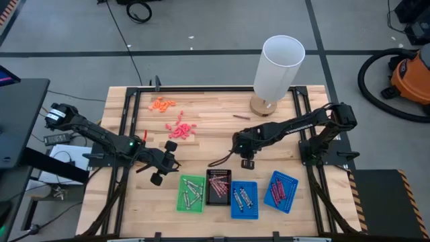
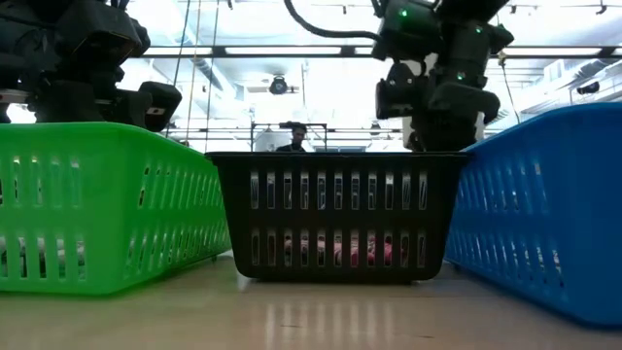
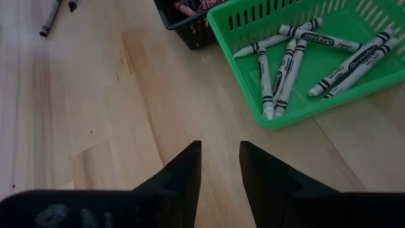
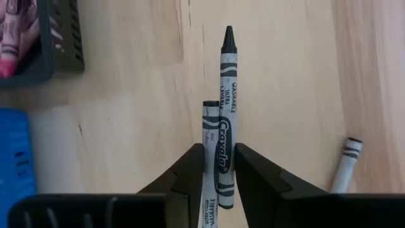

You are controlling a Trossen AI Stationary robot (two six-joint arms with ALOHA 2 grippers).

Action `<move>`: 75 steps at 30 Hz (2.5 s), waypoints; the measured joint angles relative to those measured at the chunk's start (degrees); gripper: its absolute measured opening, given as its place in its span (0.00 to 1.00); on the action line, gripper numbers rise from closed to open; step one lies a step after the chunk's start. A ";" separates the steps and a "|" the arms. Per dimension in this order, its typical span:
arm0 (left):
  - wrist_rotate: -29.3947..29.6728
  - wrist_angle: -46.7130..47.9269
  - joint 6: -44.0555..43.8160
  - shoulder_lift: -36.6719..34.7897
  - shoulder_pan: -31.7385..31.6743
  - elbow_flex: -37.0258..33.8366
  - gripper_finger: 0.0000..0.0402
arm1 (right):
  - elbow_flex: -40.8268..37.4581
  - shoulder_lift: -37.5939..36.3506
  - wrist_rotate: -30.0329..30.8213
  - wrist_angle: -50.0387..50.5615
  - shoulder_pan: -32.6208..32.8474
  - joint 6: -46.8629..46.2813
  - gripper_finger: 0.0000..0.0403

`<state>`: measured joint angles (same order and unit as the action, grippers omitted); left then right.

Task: Sort crayons
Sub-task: Put the black crayon into the left blue bin

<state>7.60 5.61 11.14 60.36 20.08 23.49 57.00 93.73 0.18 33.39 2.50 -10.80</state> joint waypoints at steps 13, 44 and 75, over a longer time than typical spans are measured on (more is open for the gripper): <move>-0.24 -0.03 -0.01 0.00 -0.02 0.00 0.29 | 3.23 0.00 -1.25 1.37 1.59 -1.65 0.22; -0.13 -0.26 -0.55 0.00 -0.02 0.00 0.29 | -2.89 -0.11 17.89 4.47 -6.75 -14.75 0.36; 0.00 -0.22 -0.52 -0.02 -0.02 0.00 0.29 | -8.25 -0.85 11.69 -0.95 -10.60 -11.39 0.36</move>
<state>7.60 5.39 10.61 60.34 20.05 23.49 48.75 92.88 11.87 32.45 -8.10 -22.19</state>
